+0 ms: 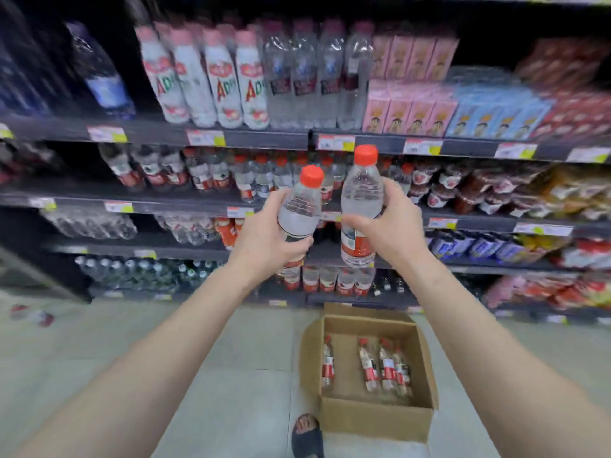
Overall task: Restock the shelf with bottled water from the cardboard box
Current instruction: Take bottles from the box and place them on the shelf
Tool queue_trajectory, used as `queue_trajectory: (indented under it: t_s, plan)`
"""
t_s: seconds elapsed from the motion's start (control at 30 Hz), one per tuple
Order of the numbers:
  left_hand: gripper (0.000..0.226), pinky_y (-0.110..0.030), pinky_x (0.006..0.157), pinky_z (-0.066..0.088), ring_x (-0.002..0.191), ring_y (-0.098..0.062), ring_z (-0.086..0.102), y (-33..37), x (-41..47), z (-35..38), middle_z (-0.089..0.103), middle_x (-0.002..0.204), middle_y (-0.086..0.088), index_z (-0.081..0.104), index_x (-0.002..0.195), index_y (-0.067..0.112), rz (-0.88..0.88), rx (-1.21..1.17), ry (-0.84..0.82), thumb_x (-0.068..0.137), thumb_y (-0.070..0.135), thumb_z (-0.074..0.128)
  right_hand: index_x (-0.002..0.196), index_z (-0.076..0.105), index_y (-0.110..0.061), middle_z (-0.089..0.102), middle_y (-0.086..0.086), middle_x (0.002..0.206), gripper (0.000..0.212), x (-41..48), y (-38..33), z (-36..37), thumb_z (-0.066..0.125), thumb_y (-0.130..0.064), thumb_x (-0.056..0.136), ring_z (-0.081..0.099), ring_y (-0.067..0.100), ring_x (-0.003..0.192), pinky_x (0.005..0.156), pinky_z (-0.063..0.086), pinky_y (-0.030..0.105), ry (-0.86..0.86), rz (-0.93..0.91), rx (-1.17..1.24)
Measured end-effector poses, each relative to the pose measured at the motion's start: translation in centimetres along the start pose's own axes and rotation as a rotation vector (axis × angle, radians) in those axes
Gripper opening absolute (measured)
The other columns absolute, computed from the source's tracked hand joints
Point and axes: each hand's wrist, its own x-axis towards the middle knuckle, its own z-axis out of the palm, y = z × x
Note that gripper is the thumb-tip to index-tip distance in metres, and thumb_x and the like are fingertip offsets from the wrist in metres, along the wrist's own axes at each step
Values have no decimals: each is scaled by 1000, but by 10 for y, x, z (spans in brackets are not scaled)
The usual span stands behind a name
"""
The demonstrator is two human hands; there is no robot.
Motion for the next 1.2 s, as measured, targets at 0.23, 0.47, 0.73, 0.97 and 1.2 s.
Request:
queue_trajectory:
  t_s: [0.23, 0.47, 0.73, 0.97, 1.2]
  plan:
    - [72, 1, 74, 46, 100, 22, 64, 29, -98, -143, 66, 106, 49, 48, 119, 68, -41, -76, 220, 64, 49, 91, 133, 61, -34, 72, -13, 119, 70, -74, -138, 18, 91, -43, 71, 67, 11, 108, 90, 56, 34, -114, -193, 87]
    - [76, -2, 75, 49, 104, 18, 66, 13, -180, -282, 68, 114, 42, 55, 133, 49, -68, -81, 360, 68, 38, 91, 136, 60, -33, 70, -26, 117, 74, -131, -261, 86, 92, -41, 70, 64, -4, 108, 96, 56, 32, -255, -332, 146]
    - [75, -11, 76, 52, 99, 15, 69, -92, -247, -441, 69, 112, 41, 49, 122, 67, -179, -58, 505, 64, 45, 92, 108, 66, -42, 76, -19, 100, 45, -177, -394, 243, 87, -39, 68, 71, 0, 92, 84, 61, 39, -379, -408, 206]
    - [81, -20, 87, 56, 106, 17, 66, -240, -270, -572, 67, 118, 43, 41, 120, 77, -202, -41, 499, 64, 46, 91, 113, 67, -45, 75, -24, 99, 50, -197, -478, 434, 89, -34, 70, 69, -8, 88, 76, 58, 25, -411, -377, 244]
    - [79, -17, 82, 53, 102, 19, 67, -357, -241, -655, 67, 111, 47, 44, 119, 76, -229, -66, 459, 63, 47, 90, 126, 65, -35, 74, -17, 112, 64, -166, -527, 572, 90, -33, 67, 69, 3, 102, 92, 58, 38, -364, -271, 232]
